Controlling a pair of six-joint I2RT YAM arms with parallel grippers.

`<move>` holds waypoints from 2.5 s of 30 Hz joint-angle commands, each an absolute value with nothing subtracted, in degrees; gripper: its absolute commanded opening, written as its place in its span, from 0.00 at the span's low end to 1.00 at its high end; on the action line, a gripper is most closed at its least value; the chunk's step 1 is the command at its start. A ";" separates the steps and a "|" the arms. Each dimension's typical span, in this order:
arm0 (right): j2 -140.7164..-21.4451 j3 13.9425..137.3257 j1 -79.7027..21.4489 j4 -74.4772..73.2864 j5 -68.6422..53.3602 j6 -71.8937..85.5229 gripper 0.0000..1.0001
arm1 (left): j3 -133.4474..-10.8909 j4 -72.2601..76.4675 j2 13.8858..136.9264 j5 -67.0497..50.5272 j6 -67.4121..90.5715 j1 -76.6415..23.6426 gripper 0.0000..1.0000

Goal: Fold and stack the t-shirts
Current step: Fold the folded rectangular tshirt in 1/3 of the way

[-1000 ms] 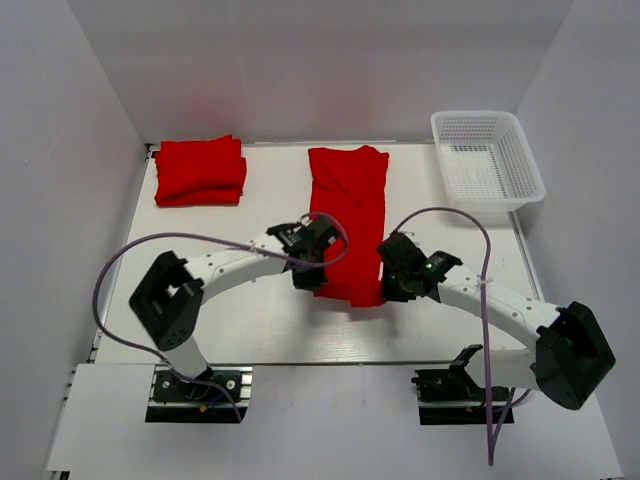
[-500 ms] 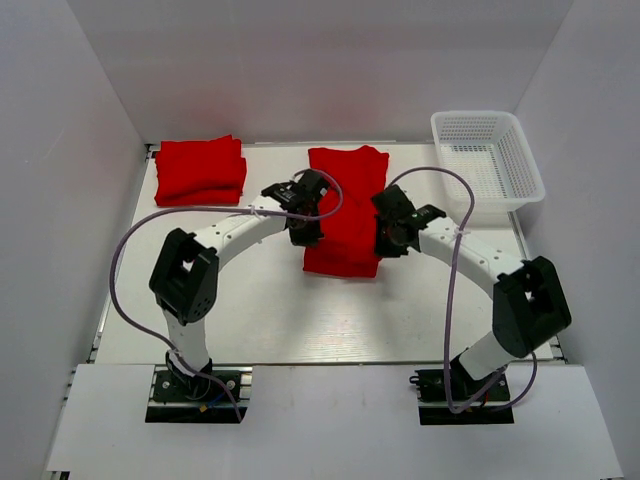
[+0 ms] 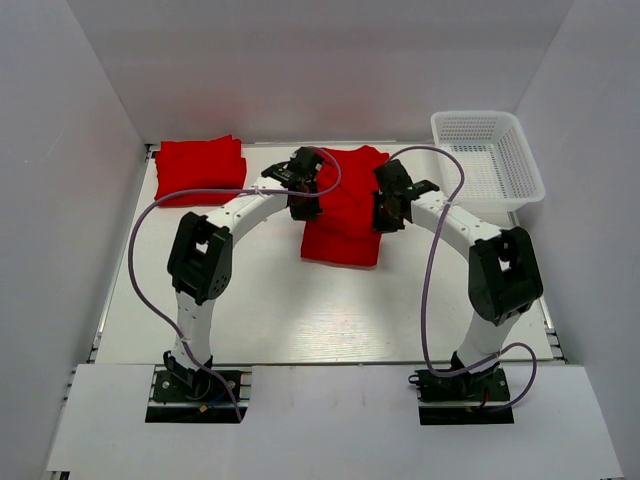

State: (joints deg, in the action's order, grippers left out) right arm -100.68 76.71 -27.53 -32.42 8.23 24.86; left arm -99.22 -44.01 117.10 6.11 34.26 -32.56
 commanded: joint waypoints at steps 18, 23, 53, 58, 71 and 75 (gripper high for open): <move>-111.44 87.80 -21.27 -25.75 1.32 15.65 0.28 | -110.12 -39.46 126.73 4.48 29.36 -28.83 0.08; -113.46 94.29 -21.00 -29.60 -2.81 11.52 0.58 | -117.40 -47.35 127.97 8.25 29.97 -27.69 1.00; -113.01 87.62 -28.56 -24.00 -18.02 2.29 0.90 | -58.18 -47.02 78.14 7.12 33.75 -28.83 1.00; -117.24 91.14 -28.56 -23.55 -17.23 1.58 0.90 | -56.34 -45.97 75.33 7.12 33.75 -28.83 1.00; -122.52 96.15 -28.12 -15.58 -7.84 4.48 0.90 | -56.95 -45.44 77.17 8.17 33.75 -28.83 1.00; -124.62 100.87 -27.86 -13.80 -3.09 5.01 0.90 | -58.88 -45.44 78.40 8.17 33.13 -28.83 1.00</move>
